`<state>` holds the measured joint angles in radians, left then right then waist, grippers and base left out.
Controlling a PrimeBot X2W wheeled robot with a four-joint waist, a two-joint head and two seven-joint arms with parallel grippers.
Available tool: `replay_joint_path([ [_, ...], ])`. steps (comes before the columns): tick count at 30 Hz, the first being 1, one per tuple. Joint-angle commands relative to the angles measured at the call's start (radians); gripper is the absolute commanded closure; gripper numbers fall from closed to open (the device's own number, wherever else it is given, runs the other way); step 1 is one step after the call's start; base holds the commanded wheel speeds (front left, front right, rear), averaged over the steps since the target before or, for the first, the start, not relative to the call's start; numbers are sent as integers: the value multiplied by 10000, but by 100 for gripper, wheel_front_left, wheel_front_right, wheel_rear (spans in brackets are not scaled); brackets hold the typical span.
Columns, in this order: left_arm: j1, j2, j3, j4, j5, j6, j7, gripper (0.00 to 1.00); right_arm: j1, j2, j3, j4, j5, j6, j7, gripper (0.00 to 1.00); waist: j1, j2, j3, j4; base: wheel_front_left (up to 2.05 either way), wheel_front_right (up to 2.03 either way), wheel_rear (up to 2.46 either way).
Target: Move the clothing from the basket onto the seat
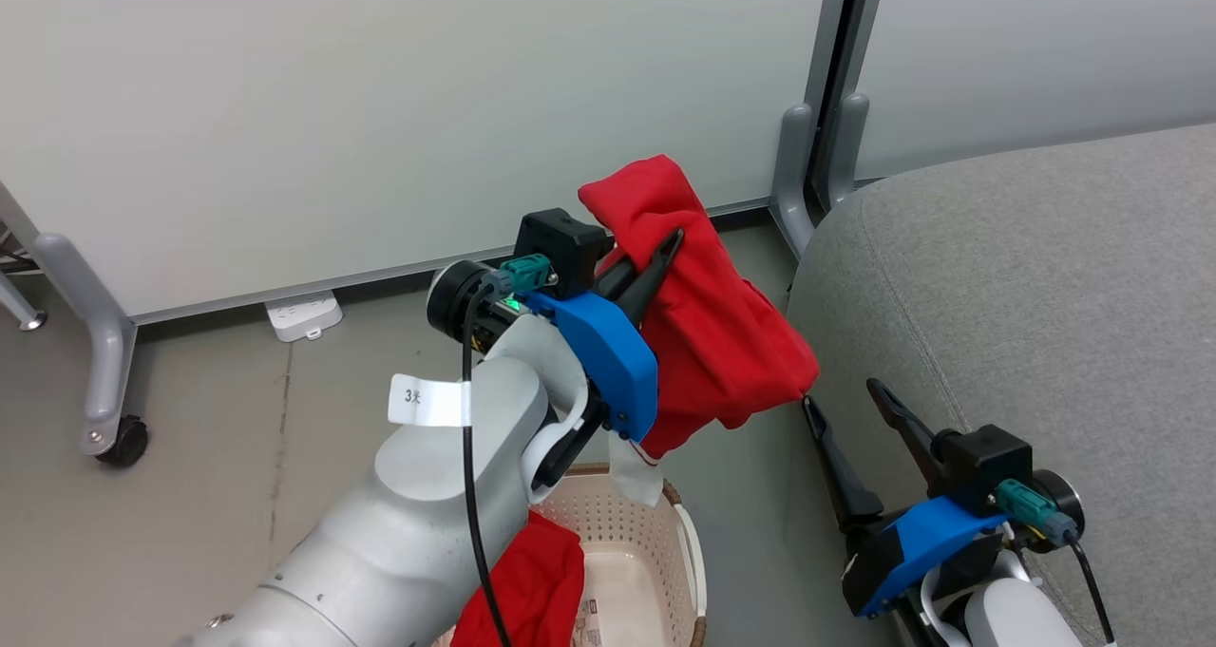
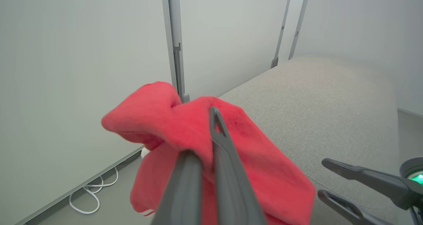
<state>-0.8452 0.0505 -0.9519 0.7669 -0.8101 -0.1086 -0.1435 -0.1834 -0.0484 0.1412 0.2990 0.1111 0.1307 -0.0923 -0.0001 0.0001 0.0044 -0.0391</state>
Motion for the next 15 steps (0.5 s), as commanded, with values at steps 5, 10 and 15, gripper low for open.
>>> replay_joint_path([
  [5, -78, -2, -255, 129, -371, 100, -126, 100, 146, -35, -67, -143, 119, 3, -8, 0, 1, -1, 15, -84, 0, 0, 0],
  [10, -187, 0, -516, 198, -629, 132, -203, 100, 152, -33, 74, -290, 193, 3, 67, 0, 1, -1, 73, -102, 0, 0, 0],
  [15, -258, -2, -708, 264, -798, 169, -276, 100, 53, -33, 396, -532, 332, 3, 159, 0, 1, -1, 98, -104, 0, 0, 0],
])
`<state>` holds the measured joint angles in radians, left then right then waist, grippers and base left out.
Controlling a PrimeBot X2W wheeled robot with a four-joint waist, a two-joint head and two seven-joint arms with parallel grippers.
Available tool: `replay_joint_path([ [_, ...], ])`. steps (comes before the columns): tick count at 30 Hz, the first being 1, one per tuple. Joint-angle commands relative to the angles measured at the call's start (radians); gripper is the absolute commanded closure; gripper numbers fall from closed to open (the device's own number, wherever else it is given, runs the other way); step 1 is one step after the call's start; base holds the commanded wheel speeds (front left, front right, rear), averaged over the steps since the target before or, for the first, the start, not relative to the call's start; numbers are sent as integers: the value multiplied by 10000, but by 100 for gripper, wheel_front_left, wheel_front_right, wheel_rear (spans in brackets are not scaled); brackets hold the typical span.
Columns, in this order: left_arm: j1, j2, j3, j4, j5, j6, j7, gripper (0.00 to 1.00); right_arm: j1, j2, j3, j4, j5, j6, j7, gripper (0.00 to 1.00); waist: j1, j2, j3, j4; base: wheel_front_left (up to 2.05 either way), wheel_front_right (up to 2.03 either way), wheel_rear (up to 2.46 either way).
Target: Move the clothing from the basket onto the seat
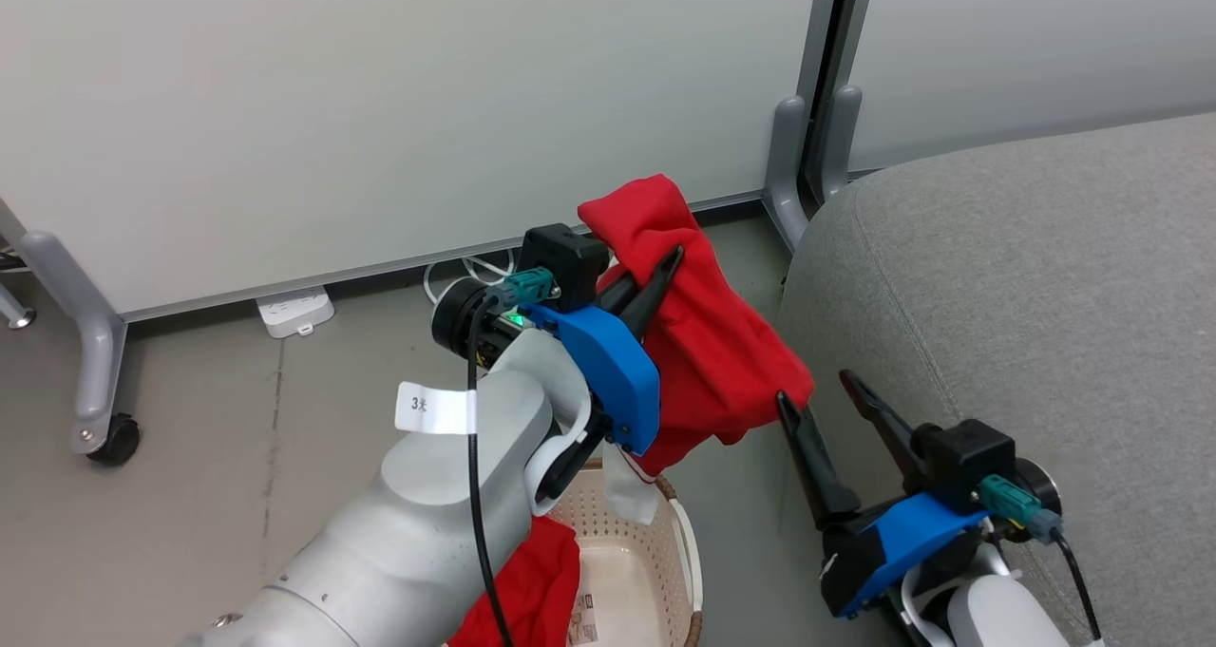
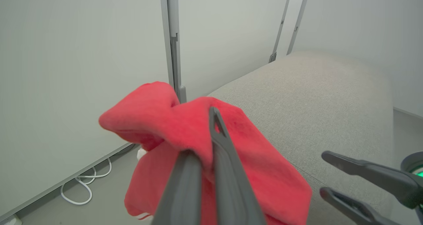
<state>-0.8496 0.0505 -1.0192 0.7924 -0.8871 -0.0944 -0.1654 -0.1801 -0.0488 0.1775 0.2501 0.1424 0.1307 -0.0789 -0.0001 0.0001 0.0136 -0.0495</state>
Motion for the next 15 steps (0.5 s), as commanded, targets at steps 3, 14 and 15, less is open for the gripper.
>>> replay_joint_path([
  [3, -231, -4, -167, 22, -157, 55, -107, 100, -172, -31, 339, -192, 92, 3, 158, 0, 1, -1, 41, 5, 0, 0, 0],
  [14, -188, -4, -768, -98, -654, 129, -280, 100, -1303, -31, 1440, 828, -15, 3, 851, 0, 1, -1, -27, 68, 0, 0, 0],
  [15, -192, -2, -807, -114, -708, 137, -299, 100, -1438, -31, 1551, 988, -74, 1, 880, 0, 1, -1, -38, 81, 0, 0, 0],
])
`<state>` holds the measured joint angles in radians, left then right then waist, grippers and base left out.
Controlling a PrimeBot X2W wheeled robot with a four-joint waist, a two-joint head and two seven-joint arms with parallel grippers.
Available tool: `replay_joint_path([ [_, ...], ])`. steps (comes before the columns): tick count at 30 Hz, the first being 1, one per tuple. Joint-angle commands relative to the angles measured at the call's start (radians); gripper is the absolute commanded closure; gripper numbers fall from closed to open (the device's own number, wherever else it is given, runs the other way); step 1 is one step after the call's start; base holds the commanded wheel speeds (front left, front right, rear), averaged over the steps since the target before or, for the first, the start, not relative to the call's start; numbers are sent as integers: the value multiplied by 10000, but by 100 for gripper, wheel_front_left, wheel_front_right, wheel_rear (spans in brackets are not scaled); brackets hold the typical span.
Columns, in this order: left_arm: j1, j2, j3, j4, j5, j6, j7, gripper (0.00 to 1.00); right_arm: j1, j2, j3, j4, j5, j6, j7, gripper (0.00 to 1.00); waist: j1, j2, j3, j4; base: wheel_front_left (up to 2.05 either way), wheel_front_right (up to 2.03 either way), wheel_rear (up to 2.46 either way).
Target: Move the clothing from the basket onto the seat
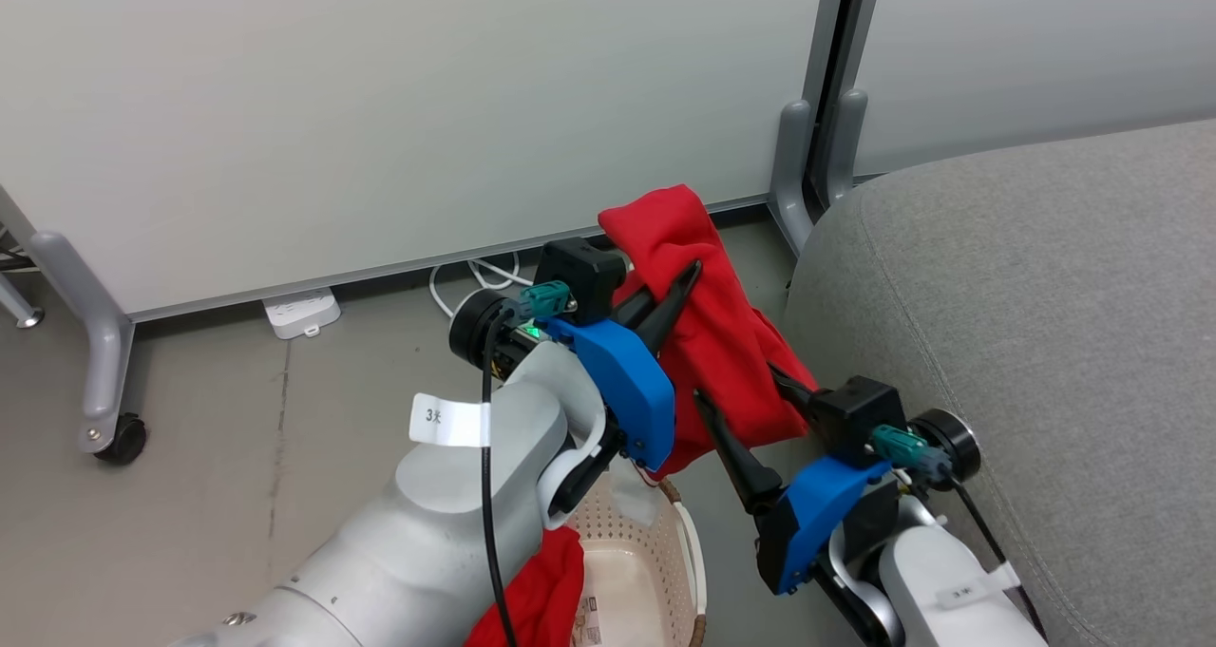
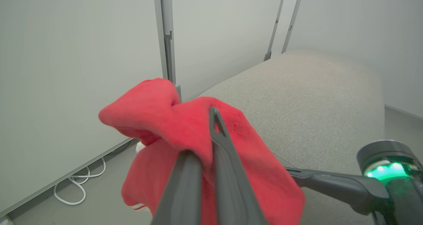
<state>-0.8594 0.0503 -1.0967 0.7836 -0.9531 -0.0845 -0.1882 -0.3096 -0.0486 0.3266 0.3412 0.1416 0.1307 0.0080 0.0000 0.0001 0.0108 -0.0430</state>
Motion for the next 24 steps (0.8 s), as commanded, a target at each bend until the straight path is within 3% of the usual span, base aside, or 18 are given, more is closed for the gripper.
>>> replay_joint_path([
  [1, -106, 0, -76, -48, -89, 50, -87, 100, -282, -33, 182, 263, -81, 1, 26, 0, 0, -1, -19, 35, 0, 0, 0],
  [14, -233, -1, -729, -244, -650, 109, -179, 100, -1972, -33, 922, 2732, -270, 1, -365, 0, 0, -1, -160, 326, 0, 0, 0],
  [15, -241, -1, -770, -234, -695, 114, -196, 100, -2046, -33, 976, 2908, -202, 1, -345, 51, 0, -1, -175, 333, 0, 0, 0],
  [16, -257, -1, -808, -223, -709, 123, -208, 100, -2126, -33, 1017, 3042, -161, 1, -387, 84, 0, -1, -187, 338, 0, 0, 0],
  [17, -275, -2, -851, -210, -753, 121, -216, 100, -2210, -33, 1065, 3160, -108, 1, -462, 100, 0, -1, -196, 341, 0, 0, 0],
  [24, -354, -1, -1002, -33, -911, 176, -346, 100, -2419, -33, 1305, 3666, 281, 1, -719, 100, 0, -1, -202, 308, 0, 0, 0],
])
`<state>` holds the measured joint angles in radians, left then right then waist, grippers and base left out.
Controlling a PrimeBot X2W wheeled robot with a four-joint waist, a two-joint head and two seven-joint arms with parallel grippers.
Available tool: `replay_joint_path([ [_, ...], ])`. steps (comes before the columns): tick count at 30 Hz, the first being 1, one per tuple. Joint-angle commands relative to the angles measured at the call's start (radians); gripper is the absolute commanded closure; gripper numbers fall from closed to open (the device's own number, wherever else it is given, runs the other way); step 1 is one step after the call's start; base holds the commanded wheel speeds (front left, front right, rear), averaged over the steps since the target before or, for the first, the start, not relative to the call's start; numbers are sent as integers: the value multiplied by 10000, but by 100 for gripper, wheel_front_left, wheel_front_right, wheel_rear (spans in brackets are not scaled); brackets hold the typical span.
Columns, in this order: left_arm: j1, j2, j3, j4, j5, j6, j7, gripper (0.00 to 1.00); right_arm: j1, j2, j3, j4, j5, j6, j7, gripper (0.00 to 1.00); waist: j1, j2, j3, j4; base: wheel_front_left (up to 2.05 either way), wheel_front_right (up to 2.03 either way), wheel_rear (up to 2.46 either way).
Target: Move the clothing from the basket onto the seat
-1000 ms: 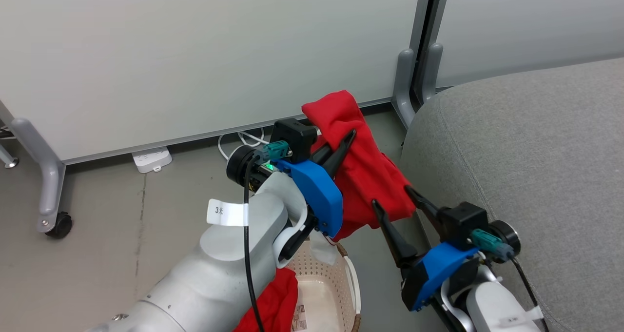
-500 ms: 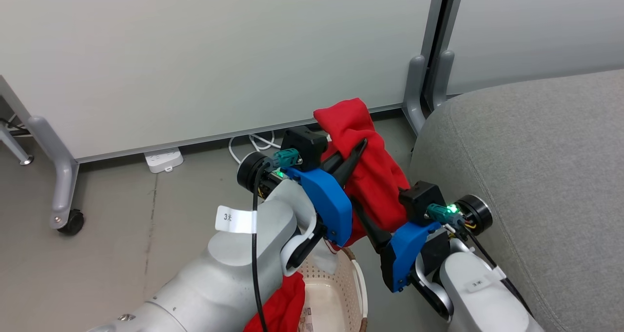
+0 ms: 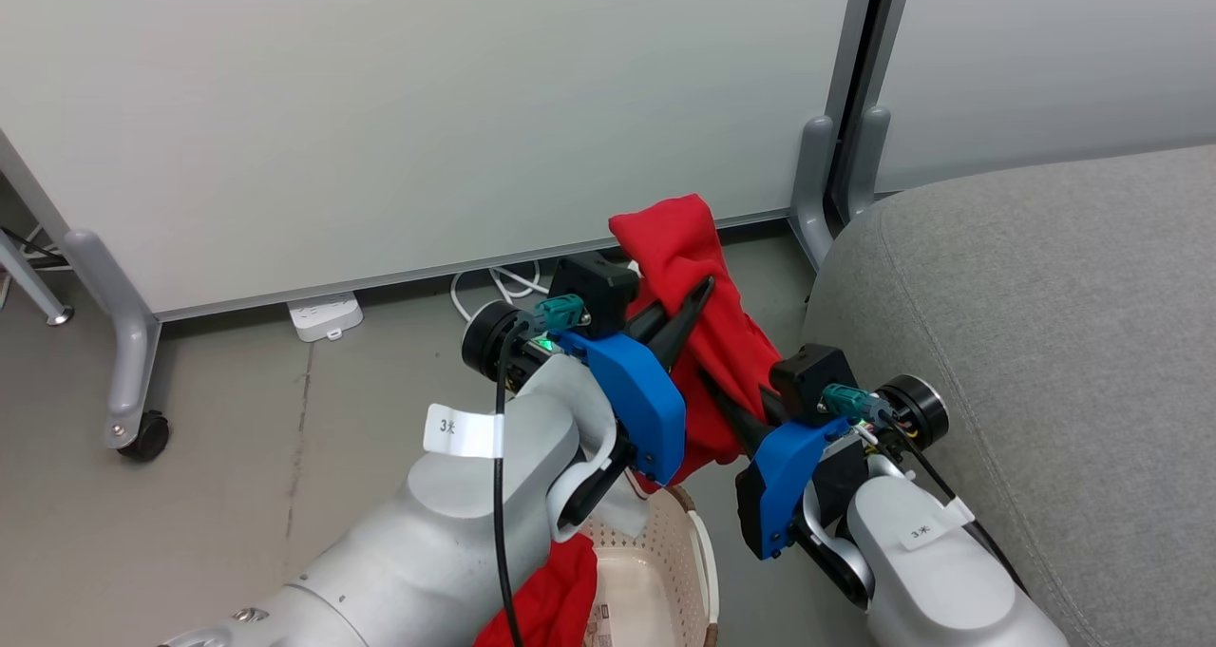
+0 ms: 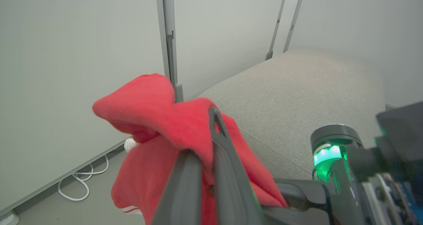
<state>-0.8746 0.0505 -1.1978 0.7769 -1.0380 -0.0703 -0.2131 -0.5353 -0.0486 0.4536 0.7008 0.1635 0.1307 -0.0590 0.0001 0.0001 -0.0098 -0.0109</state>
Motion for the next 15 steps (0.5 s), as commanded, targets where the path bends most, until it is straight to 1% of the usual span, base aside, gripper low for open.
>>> replay_joint_path([
  [1, -216, -3, -11, 60, -84, 36, -109, 100, -158, -33, 59, 108, 100, 1, -79, 100, -1, -1, 9, -23, 0, 0, 0],
  [15, -348, -1, -247, 311, -361, 3, -203, 100, -297, -33, 187, 333, 405, 1, -416, 100, -1, -1, 55, -199, 0, 0, 0],
])
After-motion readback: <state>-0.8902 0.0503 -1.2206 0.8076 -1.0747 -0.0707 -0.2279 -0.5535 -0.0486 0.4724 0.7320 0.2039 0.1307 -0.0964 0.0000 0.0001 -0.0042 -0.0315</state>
